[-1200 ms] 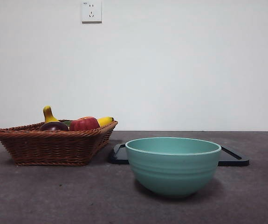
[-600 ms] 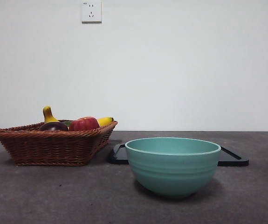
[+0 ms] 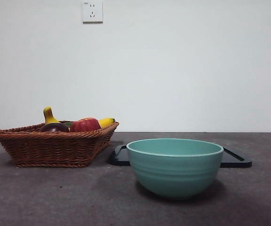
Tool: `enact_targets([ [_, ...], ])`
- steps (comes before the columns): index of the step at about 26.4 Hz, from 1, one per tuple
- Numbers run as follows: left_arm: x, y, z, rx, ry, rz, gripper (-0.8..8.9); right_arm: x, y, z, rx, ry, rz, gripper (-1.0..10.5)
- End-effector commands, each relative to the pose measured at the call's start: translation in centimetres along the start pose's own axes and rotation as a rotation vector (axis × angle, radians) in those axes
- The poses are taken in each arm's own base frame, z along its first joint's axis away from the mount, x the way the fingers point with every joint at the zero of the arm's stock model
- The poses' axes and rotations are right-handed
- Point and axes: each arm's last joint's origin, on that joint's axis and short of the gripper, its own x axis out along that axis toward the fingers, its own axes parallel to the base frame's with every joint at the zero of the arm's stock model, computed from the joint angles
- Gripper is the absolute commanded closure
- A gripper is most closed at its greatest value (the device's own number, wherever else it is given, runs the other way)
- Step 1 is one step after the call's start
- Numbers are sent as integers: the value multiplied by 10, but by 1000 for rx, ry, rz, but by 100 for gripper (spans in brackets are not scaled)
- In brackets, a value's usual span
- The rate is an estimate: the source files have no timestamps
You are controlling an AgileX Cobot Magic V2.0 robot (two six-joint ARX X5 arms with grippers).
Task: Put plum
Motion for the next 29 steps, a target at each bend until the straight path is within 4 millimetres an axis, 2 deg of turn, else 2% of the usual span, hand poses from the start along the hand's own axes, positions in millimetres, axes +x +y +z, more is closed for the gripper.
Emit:
enact_targets([
  [1, 2, 0, -7, -4, 27, 2, 806, 0, -4, -17, -29, -85, -48, 942],
  [7, 2, 0, -7, -4, 27, 2, 806, 0, -11, -55, -31, -127, -141, 941],
  [13, 2, 0, -7, -4, 27, 2, 806, 2, -13, -80, -26, -108, -166, 942],
  [22, 2, 0, -7, -4, 27, 2, 806, 8, -16, -107, -4, -43, -167, 942],
  [29, 2, 0, -7, -4, 27, 2, 806, 7, -16, -117, 14, 63, -172, 942],
])
